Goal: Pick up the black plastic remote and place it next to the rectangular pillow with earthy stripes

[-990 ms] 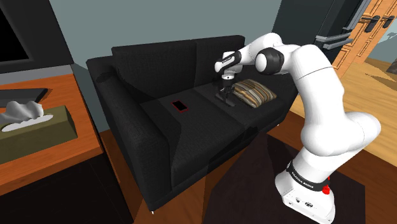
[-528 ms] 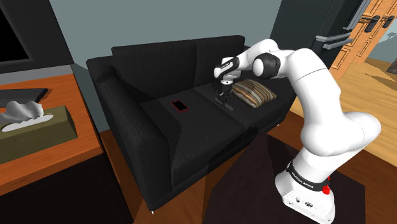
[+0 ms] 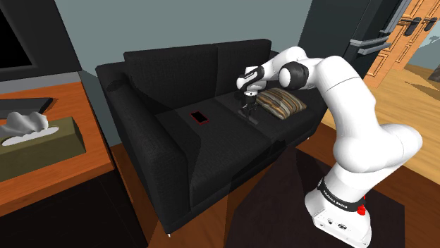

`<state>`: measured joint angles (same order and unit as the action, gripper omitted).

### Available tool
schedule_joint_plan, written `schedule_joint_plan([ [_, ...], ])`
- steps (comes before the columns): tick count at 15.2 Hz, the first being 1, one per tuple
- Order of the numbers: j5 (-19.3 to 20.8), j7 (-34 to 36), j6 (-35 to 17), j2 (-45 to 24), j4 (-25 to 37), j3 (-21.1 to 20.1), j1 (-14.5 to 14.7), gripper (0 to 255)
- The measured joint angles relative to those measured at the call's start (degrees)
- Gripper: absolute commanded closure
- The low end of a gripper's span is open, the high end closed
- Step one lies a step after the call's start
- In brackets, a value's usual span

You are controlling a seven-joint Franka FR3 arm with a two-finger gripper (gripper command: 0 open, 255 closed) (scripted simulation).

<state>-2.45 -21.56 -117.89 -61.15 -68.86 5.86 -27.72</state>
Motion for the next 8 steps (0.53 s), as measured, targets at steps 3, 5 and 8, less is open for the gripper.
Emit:
schedule_joint_plan([
  [3, 0.0, 0.0, 0.0, 0.0, 0.0, 0.0, 0.0, 0],
  [5, 0.0, 0.0, 0.0, 0.0, 0.0, 0.0, 0.0, 0],
  [8, 0.0, 0.0, 0.0, 0.0, 0.0, 0.0, 0.0, 0],
])
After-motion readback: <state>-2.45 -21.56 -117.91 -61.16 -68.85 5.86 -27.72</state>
